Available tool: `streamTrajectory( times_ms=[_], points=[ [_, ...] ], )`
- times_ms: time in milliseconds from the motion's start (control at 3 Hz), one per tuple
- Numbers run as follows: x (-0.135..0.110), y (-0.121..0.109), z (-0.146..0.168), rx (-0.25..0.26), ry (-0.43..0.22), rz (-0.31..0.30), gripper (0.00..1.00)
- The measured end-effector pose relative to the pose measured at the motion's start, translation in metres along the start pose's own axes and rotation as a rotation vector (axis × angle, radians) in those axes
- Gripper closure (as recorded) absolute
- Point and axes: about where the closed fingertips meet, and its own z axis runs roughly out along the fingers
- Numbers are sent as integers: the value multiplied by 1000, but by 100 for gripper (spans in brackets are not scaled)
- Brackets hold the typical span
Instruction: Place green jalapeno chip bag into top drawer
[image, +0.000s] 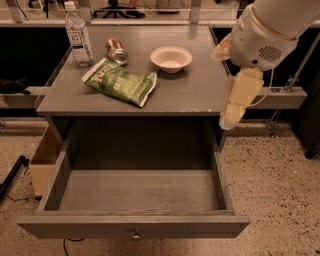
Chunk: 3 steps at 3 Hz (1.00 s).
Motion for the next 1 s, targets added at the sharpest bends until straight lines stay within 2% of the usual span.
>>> streamTrajectory(
  times_ms=[333, 1000],
  points=[
    [-16, -23, 11, -36, -96, 59, 0],
    [-15, -50, 20, -50, -236, 244, 0]
  ],
)
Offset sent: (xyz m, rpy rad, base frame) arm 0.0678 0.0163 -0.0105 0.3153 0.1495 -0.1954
